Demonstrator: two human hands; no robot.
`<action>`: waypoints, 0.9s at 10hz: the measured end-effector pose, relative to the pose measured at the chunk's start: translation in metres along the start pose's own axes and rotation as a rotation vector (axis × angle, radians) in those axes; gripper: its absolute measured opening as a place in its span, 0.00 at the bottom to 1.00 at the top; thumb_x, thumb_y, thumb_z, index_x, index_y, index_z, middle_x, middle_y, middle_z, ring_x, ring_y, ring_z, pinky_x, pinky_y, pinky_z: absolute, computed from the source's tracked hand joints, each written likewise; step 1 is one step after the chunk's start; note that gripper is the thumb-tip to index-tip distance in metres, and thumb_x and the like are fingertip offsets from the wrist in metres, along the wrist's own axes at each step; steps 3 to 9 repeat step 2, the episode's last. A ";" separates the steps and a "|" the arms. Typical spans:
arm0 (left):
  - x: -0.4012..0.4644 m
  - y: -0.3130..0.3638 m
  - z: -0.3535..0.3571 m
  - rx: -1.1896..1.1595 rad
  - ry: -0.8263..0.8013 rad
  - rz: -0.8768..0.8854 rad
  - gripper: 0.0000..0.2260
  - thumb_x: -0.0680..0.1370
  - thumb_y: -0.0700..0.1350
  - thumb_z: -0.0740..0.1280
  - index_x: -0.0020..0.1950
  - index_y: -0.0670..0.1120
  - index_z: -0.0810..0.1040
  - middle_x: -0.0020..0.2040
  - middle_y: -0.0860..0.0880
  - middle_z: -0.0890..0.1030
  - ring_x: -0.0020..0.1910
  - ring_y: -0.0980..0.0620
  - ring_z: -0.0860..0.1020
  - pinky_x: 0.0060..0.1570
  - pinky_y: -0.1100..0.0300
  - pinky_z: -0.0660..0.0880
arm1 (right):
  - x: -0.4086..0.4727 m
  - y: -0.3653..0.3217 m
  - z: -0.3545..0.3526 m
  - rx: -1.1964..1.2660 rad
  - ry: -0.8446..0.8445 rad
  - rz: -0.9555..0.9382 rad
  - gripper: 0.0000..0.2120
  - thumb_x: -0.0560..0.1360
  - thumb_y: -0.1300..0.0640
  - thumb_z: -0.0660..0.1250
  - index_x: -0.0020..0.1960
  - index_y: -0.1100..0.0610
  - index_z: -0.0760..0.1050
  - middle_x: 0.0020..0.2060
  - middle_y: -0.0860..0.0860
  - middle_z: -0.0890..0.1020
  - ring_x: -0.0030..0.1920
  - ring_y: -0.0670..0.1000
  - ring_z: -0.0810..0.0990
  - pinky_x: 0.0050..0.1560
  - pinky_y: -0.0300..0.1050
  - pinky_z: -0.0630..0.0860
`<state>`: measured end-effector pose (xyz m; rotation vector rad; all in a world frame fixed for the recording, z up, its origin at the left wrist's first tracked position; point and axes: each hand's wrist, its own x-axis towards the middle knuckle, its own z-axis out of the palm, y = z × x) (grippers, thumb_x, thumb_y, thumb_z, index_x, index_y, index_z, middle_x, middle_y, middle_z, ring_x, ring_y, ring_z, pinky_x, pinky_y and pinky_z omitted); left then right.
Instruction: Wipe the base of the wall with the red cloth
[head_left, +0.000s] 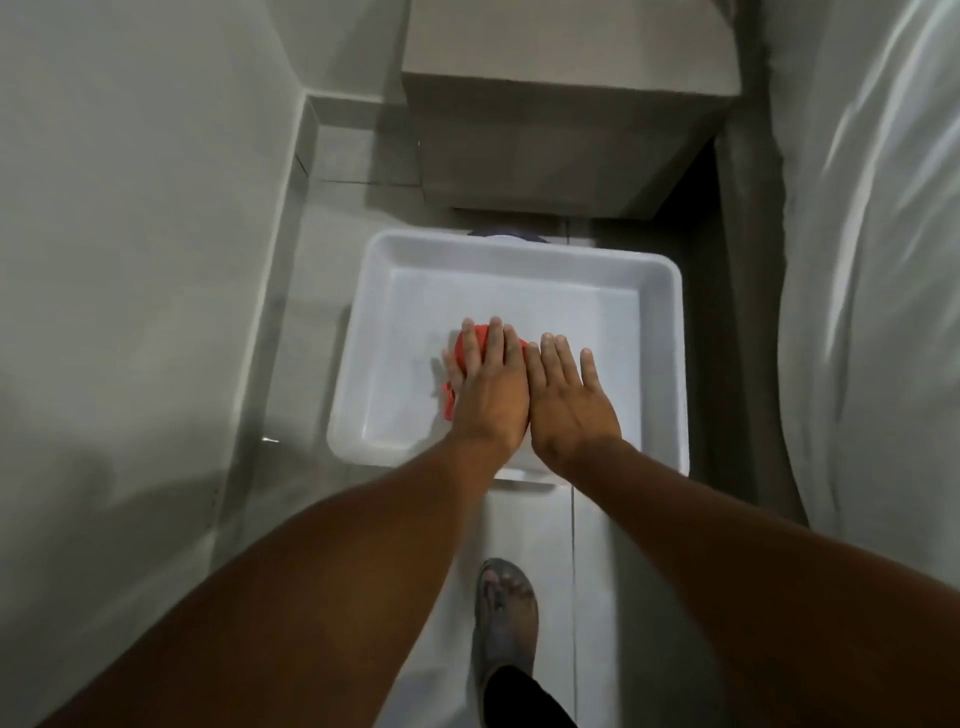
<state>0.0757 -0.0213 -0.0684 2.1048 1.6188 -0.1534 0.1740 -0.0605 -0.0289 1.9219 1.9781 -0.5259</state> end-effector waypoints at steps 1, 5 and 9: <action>0.004 -0.004 0.011 0.009 -0.055 -0.002 0.35 0.85 0.52 0.60 0.83 0.46 0.40 0.84 0.45 0.39 0.82 0.37 0.35 0.80 0.31 0.43 | 0.001 0.003 -0.005 0.101 -0.052 -0.004 0.32 0.82 0.55 0.48 0.80 0.57 0.34 0.81 0.58 0.39 0.81 0.58 0.35 0.81 0.58 0.38; -0.003 -0.002 0.008 0.072 -0.021 0.034 0.41 0.82 0.58 0.62 0.82 0.46 0.38 0.84 0.43 0.38 0.82 0.36 0.35 0.78 0.32 0.39 | -0.014 0.005 -0.043 0.317 0.009 0.060 0.37 0.80 0.59 0.57 0.81 0.54 0.39 0.82 0.55 0.41 0.82 0.56 0.39 0.81 0.54 0.42; -0.003 -0.002 0.008 0.072 -0.021 0.034 0.41 0.82 0.58 0.62 0.82 0.46 0.38 0.84 0.43 0.38 0.82 0.36 0.35 0.78 0.32 0.39 | -0.014 0.005 -0.043 0.317 0.009 0.060 0.37 0.80 0.59 0.57 0.81 0.54 0.39 0.82 0.55 0.41 0.82 0.56 0.39 0.81 0.54 0.42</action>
